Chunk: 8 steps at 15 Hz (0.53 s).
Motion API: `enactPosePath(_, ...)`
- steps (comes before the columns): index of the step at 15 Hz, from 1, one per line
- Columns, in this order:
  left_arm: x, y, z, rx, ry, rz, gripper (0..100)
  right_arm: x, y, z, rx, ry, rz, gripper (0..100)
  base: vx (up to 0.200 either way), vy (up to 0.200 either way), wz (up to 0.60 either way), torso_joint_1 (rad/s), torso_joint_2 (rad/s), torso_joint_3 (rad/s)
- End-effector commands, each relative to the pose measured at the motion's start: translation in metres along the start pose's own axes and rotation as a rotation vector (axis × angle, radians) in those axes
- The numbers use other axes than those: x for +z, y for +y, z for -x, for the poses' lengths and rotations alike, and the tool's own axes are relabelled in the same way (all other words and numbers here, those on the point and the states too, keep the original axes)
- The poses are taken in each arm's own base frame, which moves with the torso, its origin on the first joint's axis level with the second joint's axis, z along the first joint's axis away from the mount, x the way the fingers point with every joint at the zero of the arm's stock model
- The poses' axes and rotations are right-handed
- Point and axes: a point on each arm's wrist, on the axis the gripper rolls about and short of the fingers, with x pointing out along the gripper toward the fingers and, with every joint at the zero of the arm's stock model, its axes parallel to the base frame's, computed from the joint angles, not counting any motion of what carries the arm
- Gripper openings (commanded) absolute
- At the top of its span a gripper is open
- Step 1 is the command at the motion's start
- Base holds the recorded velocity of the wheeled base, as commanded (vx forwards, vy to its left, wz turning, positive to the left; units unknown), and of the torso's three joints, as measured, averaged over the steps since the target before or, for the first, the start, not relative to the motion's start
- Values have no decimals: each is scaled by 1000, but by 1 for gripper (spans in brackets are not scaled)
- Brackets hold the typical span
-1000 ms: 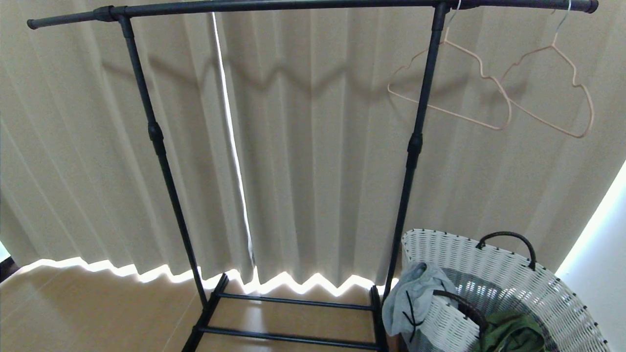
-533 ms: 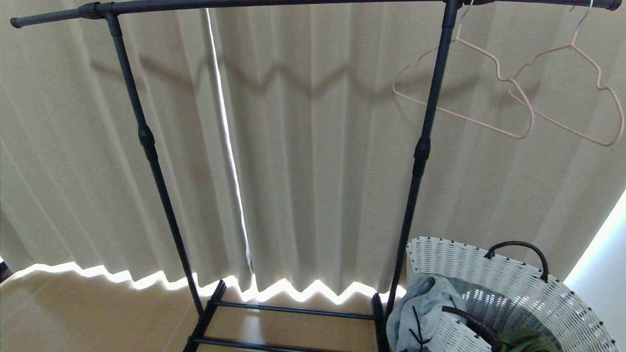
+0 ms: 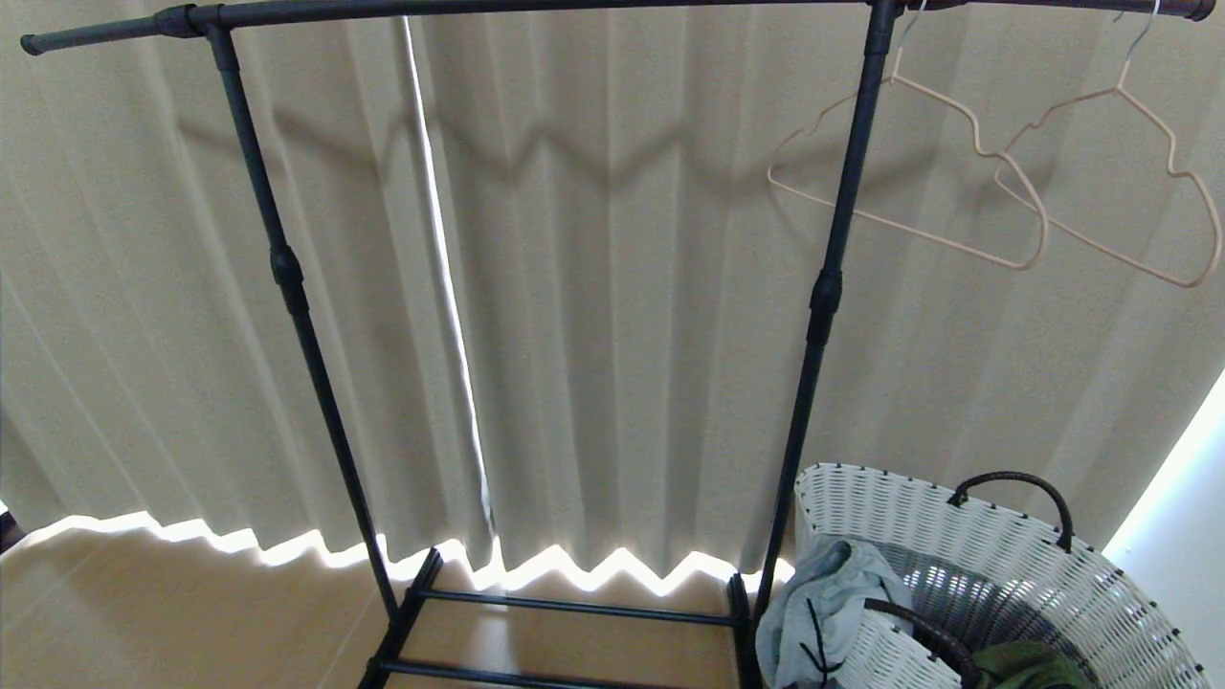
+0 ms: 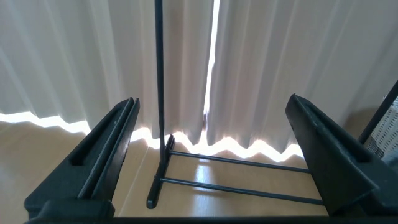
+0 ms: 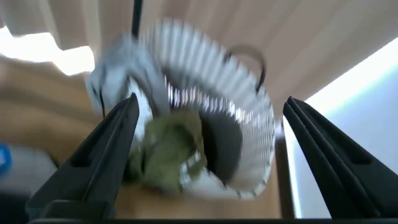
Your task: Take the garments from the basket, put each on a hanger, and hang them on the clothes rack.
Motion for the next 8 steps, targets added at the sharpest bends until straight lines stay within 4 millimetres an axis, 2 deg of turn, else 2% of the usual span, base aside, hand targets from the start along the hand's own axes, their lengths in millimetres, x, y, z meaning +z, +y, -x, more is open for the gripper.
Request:
enactPosePath(1,0,0,0,1,-1,0,100,18,0,-47,36,293,101,100,0,0,0,0,0,0)
enactPosePath(5,0,0,0,-1,-1,0,100,17,-9,-76,31,482,263,100,0,0,0,0,0,0)
enactPosePath(8,0,0,0,1,-1,0,100,13,-9,-94,75,551,304,100,0,0,0,0,0,0)
